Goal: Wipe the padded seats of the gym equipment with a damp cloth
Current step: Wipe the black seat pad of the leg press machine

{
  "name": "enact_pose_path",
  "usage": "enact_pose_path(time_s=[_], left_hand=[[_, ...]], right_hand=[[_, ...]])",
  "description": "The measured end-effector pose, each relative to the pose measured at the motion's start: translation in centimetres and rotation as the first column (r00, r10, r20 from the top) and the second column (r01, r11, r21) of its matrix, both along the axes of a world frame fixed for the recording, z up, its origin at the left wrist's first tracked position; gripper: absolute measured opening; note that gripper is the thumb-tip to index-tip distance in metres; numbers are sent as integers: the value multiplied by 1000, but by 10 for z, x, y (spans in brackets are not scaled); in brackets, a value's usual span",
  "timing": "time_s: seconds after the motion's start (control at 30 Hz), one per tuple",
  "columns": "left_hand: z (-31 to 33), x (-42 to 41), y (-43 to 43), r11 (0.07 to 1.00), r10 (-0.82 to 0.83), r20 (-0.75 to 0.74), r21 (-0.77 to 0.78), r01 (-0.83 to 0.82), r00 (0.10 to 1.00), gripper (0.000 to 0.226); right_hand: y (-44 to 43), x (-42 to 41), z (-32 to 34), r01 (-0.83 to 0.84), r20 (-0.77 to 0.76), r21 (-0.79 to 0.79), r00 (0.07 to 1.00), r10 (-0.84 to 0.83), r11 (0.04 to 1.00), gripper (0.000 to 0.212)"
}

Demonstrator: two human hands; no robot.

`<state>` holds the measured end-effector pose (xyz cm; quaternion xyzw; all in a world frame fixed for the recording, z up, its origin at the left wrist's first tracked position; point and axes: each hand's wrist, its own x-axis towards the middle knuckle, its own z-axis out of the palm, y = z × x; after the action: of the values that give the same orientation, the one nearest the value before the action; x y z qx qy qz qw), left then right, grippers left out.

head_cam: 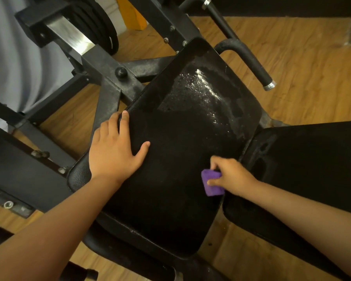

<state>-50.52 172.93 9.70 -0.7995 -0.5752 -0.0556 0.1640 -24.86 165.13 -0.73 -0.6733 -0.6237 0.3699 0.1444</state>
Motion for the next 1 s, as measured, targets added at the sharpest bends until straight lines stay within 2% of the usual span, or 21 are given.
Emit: enact_pose_path(time_s=[0.07,0.1,0.23,0.33,0.47,0.6,0.7,0.9,1.0], left_hand=[[0,0,-1,1000,0,4,-3,0,1000,86],[0,0,-1,1000,-1,8,-1,1,1000,86],[0,0,0,1000,-1,19,6,1,1000,86],[0,1,-1,1000,2,25,7,-2,1000,86],[-1,2,-1,1000,-2,26,8,1,1000,86],[0,2,-1,1000,-2,40,11,2,999,86],[0,2,0,1000,-7,40,13,6,999,86],[0,3,-2,1000,-3,34,17,3,999,85],[0,3,-3,1000,-5,37,17,4,999,85]], right_hand=[[-6,-9,-2,-114,-9,-70,993,114,991,23],[-5,-7,-3,-117,-3,-70,993,117,991,23],[16,23,1,70,98,31,992,-73,997,27],[32,43,1,251,179,79,948,-262,965,24],[40,46,-1,292,251,102,918,-308,951,23],[55,59,0,373,344,173,845,-410,912,26],[55,60,0,301,391,156,856,-339,941,25],[41,52,0,53,322,-32,946,-40,998,21],[41,54,-1,77,269,-43,961,-63,996,20]])
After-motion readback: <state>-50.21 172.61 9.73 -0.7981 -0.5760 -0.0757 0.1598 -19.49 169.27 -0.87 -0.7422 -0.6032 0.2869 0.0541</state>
